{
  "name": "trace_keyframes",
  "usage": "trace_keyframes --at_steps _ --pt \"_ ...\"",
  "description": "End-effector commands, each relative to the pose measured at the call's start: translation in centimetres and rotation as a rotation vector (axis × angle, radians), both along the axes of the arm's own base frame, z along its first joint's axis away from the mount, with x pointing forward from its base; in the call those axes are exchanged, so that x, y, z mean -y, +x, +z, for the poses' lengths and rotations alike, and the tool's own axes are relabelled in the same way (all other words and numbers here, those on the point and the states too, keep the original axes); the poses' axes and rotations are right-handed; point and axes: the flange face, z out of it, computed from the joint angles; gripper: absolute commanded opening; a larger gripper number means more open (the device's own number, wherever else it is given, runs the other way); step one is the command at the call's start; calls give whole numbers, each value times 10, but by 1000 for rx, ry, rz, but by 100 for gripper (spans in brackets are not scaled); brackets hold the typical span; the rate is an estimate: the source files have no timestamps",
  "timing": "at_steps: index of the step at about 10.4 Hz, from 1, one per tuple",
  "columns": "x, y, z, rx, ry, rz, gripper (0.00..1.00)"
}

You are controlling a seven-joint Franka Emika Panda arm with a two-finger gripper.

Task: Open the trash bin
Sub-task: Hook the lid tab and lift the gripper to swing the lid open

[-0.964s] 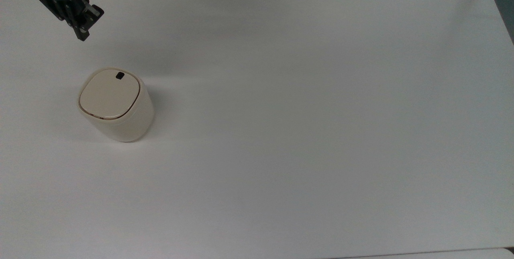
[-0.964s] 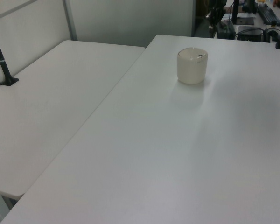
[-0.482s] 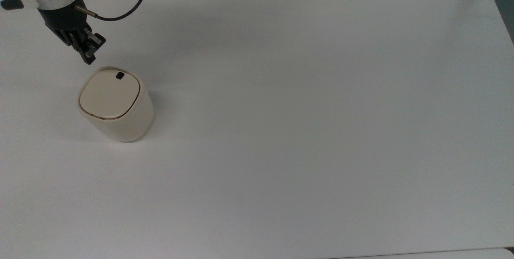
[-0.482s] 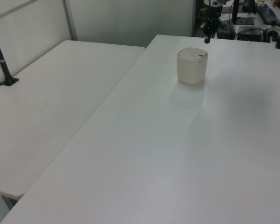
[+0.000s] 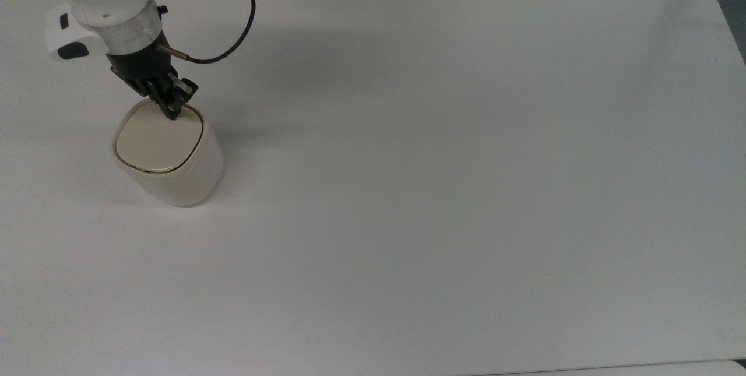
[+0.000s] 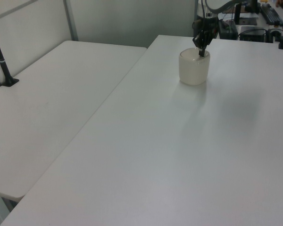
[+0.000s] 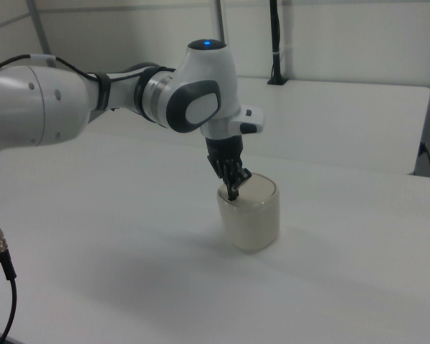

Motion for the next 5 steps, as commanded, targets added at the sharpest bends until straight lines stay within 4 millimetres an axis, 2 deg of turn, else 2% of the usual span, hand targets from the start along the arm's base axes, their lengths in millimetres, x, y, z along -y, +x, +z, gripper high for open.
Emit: trace_keyframes --at_steps 1,2,3,5 --pt "0 6 -16 13 -1 -22 0" --pt "-1 5 -15 7 0 -20 0" --pt "-5 3 -1 21 1 -15 0" --pt "-42 -8 51 13 -1 50 1"
